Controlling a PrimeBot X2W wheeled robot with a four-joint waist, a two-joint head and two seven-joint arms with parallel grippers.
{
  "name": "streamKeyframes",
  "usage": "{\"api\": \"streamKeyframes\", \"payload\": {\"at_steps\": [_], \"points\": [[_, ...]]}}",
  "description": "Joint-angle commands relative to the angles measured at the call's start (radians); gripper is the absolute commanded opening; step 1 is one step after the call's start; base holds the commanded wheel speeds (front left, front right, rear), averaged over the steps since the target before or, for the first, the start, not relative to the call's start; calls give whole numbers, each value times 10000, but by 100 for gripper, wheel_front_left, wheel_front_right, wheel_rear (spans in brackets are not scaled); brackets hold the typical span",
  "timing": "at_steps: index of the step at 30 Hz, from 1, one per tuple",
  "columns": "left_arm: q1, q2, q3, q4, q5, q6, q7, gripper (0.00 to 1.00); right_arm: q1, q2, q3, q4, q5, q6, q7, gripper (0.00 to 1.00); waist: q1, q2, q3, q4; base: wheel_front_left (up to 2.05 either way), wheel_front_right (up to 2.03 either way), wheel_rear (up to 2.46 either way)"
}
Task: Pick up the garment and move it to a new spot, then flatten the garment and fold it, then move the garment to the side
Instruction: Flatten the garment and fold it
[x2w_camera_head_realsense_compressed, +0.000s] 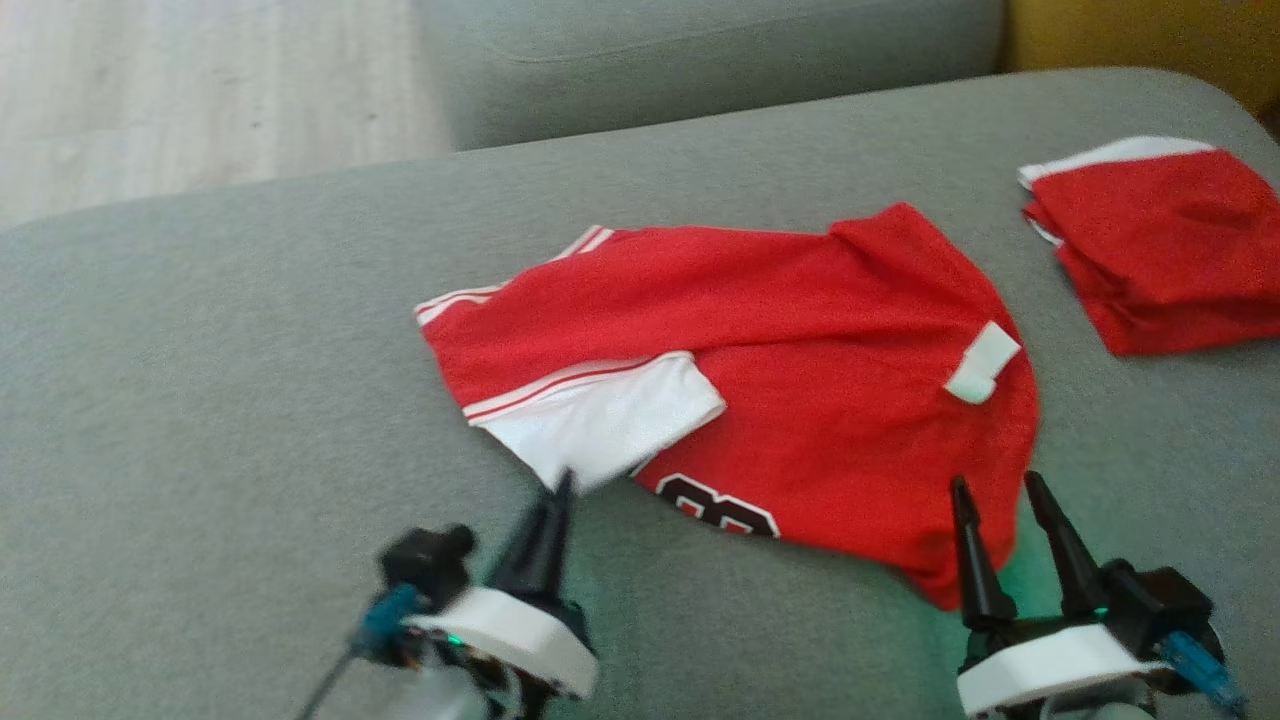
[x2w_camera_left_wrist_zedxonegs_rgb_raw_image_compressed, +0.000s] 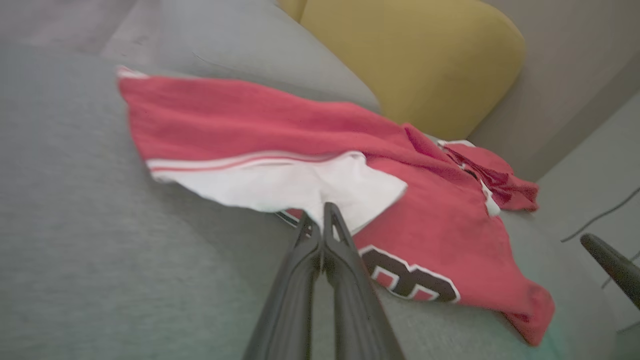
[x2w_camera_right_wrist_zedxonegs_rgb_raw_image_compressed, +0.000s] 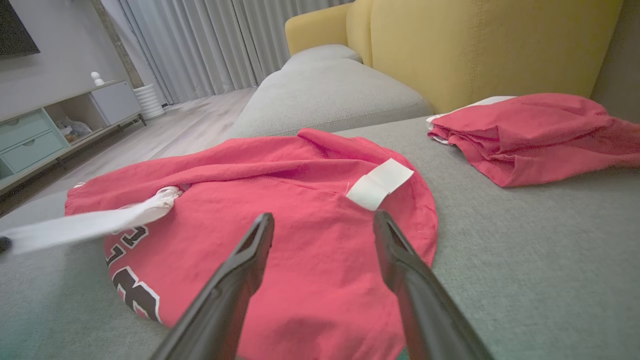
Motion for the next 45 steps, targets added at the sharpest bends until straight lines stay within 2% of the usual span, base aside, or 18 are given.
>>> {"api": "streamKeyframes", "payload": {"at_steps": [1,4,8,11,14,18,24,28,32,38,45], "points": [[-62,491,559,-1019,-32,230,48,0,-94,-51,109,-352,-82,-7,-38,100,0,0,-101,415,0,0,0],[389,1302,967,-3037,-107,797,486,0,-61,-119,-96,-446,-65,-7,-38,100,0,0,-123,802,0,0,0],[1090,2396,1750,-5617,-275,1646,1044,0,-184,-528,-171,-466,52,-7,-38,100,0,0,-39,1220,0,0,0],[1558,2988,2347,-7151,-594,2068,1410,0,-309,-868,-334,-504,230,-7,-38,100,0,0,66,1568,0,0,0],[1998,3445,2979,-8069,-1017,2279,1590,0,-397,-1247,-286,-398,542,-7,-38,100,0,0,152,1895,0,0,0],[2424,3916,3723,-8467,-1309,2490,1585,0,-550,-1799,-5,-76,1309,-7,-38,100,0,0,356,2354,0,0,0],[2574,4021,4065,-8420,-1586,2334,1419,0,-1162,-2636,1465,174,3387,-7,239,100,0,0,617,2774,0,0,0],[2447,3943,3969,-8329,-1632,2180,1385,0,-1965,-3583,2503,-15,4989,-7,1003,100,0,0,779,2973,0,0,0],[2155,3866,3735,-8143,-1575,2016,1451,0,-2547,-4529,3053,-118,6167,-7,1743,100,0,0,782,3244,0,0,0],[1687,3710,3482,-7950,-1444,1858,1459,0,-2301,-5285,3156,-458,6961,-7,1554,100,0,0,681,3379,0,0,0],[1581,3735,3652,-7792,-1423,1924,1335,0,-1082,-5499,3508,-1129,7244,-7,1240,100,0,0,622,3055,0,0,0]]}}
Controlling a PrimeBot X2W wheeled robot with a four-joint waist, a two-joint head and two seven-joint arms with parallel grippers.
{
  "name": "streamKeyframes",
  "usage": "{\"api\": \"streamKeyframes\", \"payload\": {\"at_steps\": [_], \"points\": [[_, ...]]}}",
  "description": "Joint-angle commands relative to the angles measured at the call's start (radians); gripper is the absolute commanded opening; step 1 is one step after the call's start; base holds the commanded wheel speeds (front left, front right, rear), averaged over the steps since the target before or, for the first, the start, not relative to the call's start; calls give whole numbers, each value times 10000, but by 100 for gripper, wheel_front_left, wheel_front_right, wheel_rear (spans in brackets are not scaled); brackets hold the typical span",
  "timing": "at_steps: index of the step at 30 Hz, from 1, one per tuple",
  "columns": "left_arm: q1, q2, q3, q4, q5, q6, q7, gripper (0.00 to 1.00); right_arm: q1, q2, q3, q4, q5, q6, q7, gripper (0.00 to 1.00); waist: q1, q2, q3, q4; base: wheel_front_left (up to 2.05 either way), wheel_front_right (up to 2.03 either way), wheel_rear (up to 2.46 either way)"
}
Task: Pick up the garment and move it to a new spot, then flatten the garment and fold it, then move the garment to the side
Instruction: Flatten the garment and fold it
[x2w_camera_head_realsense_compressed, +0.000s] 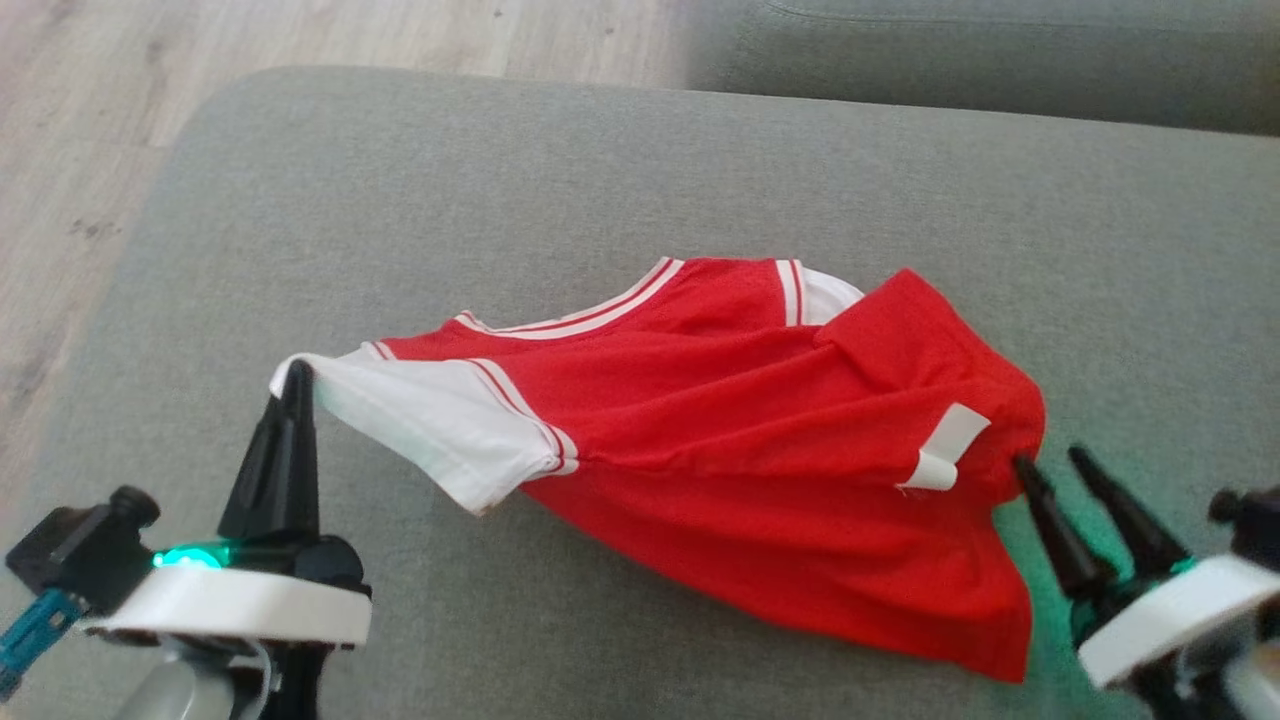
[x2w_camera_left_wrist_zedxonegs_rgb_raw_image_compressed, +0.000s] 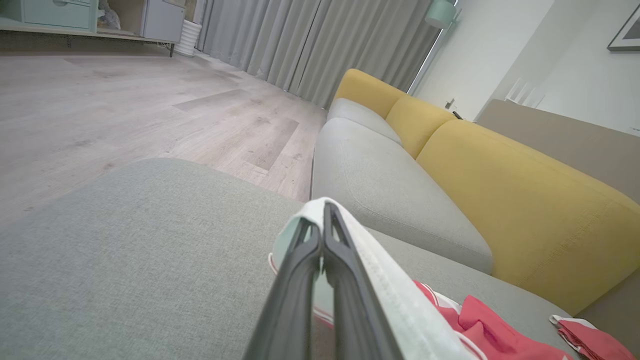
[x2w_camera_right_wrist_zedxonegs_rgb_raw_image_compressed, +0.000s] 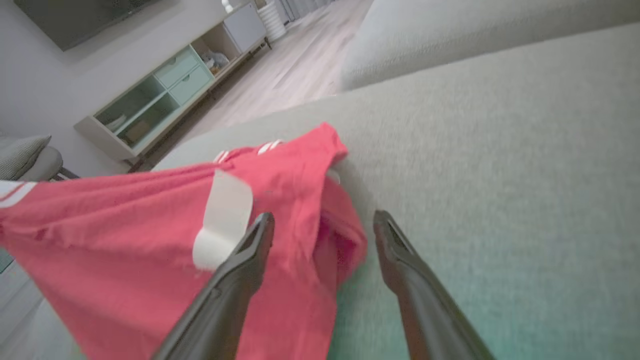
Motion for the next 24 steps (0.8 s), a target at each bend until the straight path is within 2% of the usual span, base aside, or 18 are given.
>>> {"api": "streamKeyframes", "payload": {"at_steps": [1,14,15,16,17,19,24], "points": [[-514,219,539,-256,57,24,-113,0,-74,-377,130,-346,-21,-7,-88,100,1,0,28,-69,0,0,0],[-723,250,607,-135,30,9,-134,0,-569,8,1118,366,-374,-7,-161,100,1,0,144,-135,0,0,0],[-728,251,608,-129,29,10,-135,0,-603,1,1163,414,-364,-7,-199,89,1,0,144,-125,0,0,0],[-727,252,609,-125,24,12,-136,0,-630,-6,1217,449,-344,-7,-222,71,1,0,145,-120,0,0,0],[-724,252,610,-124,18,14,-136,0,-653,-19,1288,469,-314,-7,-220,35,1,0,151,-117,0,0,0],[-715,246,614,-123,0,18,-141,0,-685,-62,1434,471,-200,-7,-206,0,1,0,164,-119,0,0,0],[-690,241,649,-80,-23,20,-202,0,-773,-277,1704,310,-136,-7,-273,0,1,0,118,-205,0,0,0]]}}
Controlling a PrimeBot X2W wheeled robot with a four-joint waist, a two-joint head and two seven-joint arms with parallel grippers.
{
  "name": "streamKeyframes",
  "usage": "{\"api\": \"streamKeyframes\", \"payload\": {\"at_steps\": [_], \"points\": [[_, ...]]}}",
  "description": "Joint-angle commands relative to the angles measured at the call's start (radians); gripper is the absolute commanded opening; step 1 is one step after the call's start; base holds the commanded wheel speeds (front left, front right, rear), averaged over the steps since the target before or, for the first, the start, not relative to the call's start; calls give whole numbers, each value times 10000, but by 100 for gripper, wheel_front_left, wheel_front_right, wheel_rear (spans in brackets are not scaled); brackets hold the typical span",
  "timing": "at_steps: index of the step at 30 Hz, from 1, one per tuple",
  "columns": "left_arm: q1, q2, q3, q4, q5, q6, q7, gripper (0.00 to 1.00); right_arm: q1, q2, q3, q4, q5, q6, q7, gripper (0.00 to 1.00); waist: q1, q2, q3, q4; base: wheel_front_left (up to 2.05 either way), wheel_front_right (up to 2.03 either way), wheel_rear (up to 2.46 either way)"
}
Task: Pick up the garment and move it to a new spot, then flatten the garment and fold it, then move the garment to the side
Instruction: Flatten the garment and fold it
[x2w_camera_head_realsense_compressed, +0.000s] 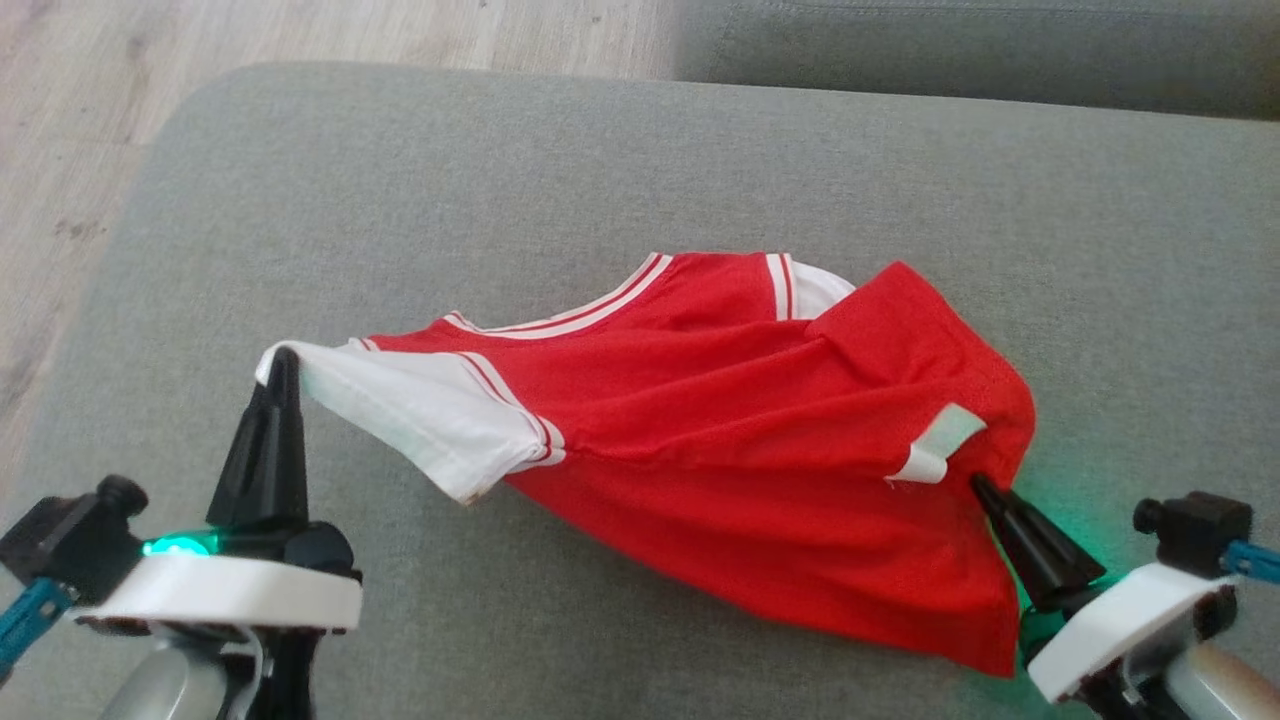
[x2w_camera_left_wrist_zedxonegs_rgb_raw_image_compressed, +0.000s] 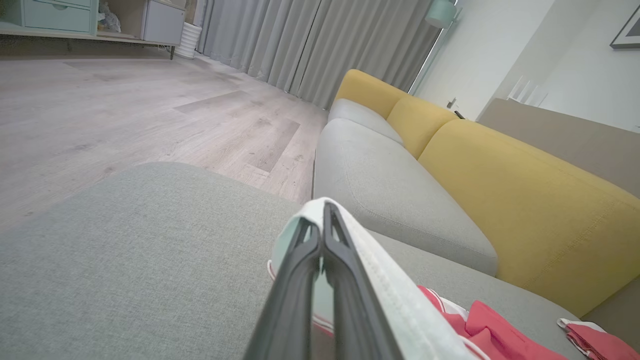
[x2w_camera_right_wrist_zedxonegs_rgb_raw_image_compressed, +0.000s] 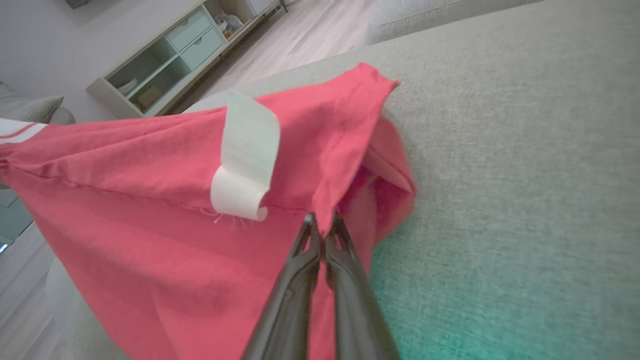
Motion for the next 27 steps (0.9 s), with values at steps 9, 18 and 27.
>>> {"api": "streamKeyframes", "payload": {"at_steps": [9,18,27], "points": [[-1054,583,790,-665,-42,-248,-29,0,-444,-1353,-746,-1803,855,-7,-419,0,-1,0,-431,-472,0,0,0],[-5352,892,884,-1390,-277,-1070,1365,0,-1716,-3141,-3583,-4396,1679,-7,179,0,-1,0,-658,-878,0,0,0],[-9505,518,787,163,-524,-1407,2490,0,-4061,-4069,-5004,-4873,1590,-7,1801,0,-1,0,-558,-1259,0,0,0]]}}
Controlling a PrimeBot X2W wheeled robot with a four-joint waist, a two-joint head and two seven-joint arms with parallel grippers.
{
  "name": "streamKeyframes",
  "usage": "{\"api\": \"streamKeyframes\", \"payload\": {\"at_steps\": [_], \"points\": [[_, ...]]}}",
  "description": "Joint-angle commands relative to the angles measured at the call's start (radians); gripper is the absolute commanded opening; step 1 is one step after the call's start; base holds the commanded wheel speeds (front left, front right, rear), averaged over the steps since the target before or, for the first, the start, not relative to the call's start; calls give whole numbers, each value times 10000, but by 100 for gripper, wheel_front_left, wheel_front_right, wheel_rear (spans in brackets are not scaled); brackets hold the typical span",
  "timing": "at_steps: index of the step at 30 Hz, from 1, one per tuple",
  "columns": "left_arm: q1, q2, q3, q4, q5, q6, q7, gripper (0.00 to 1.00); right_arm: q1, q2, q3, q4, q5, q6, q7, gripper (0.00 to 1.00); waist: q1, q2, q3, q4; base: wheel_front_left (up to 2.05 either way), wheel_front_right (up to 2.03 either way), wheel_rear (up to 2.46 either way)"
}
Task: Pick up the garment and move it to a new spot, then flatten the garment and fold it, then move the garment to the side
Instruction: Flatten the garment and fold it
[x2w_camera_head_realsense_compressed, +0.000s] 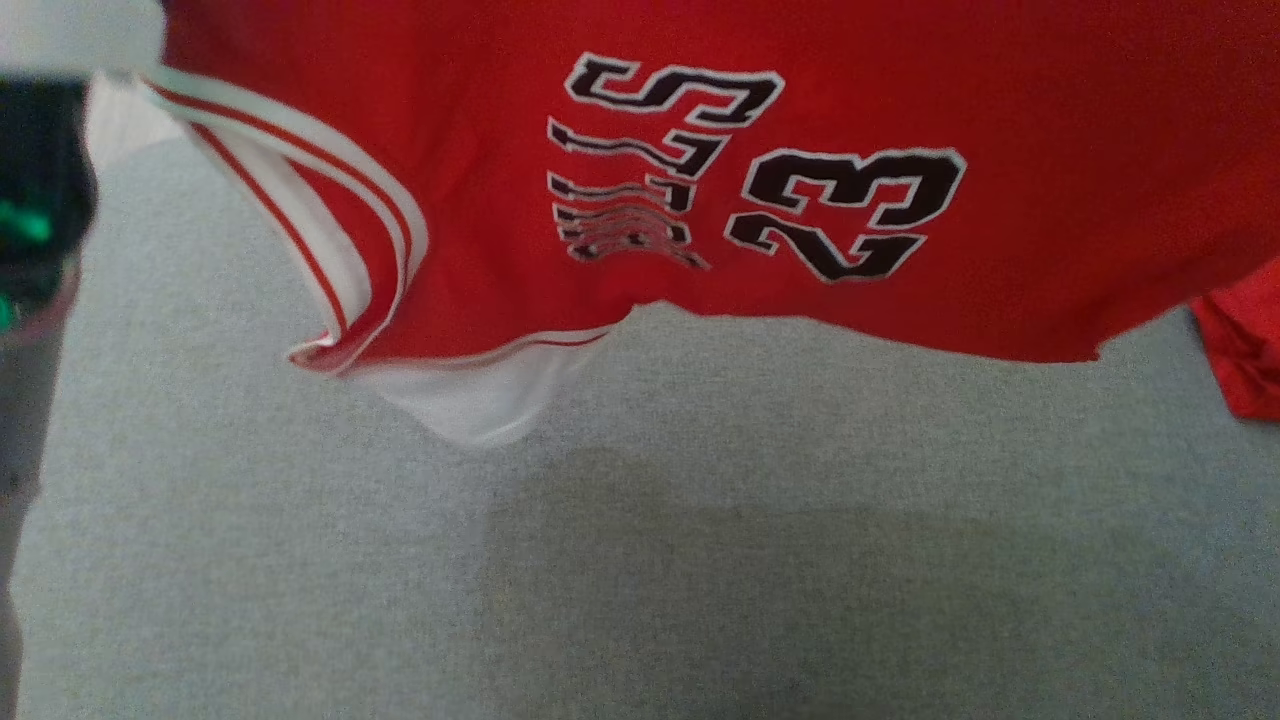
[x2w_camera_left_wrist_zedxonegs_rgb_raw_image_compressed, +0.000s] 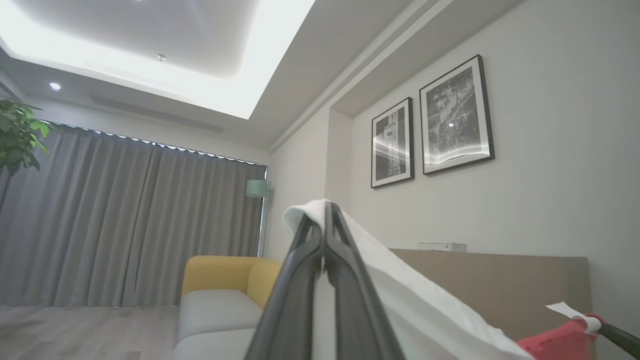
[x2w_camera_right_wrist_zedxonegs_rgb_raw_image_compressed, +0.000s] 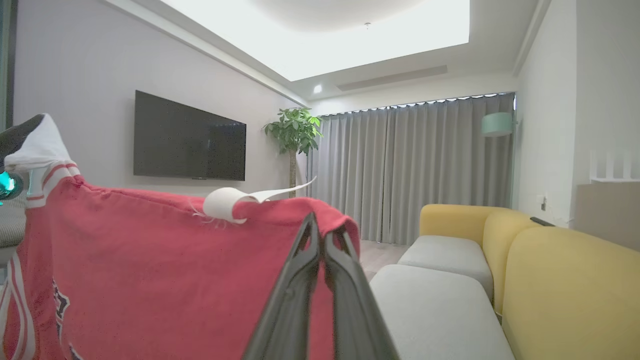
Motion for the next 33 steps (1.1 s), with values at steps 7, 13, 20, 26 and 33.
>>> {"api": "streamKeyframes", "payload": {"at_steps": [7,13,20,26,33], "points": [[-1890,-35,-108,2375,-225,-426,786,0,-2621,100,1756,1547,-619,-7,1021,0,0,0,919,-246,0,0,0],[-3804,-642,-626,4974,416,-1027,402,0,-5561,1053,3244,3487,-1505,-7,1100,0,0,0,2443,-262,0,0,0],[-6316,-1288,-719,7146,1027,-1792,-1203,0,-8331,1281,4242,5338,-2431,-7,69,0,0,0,3680,-240,0,0,0],[-6608,-1413,-1228,7665,627,-2071,-1753,0,-8943,824,5273,6237,-2432,-7,-551,0,0,0,4042,-132,0,0,0],[-4703,-599,-1969,6854,-205,-2086,-2086,0,-8333,783,6289,6950,-1868,-7,-1199,0,0,0,4161,-124,0,0,0]]}}
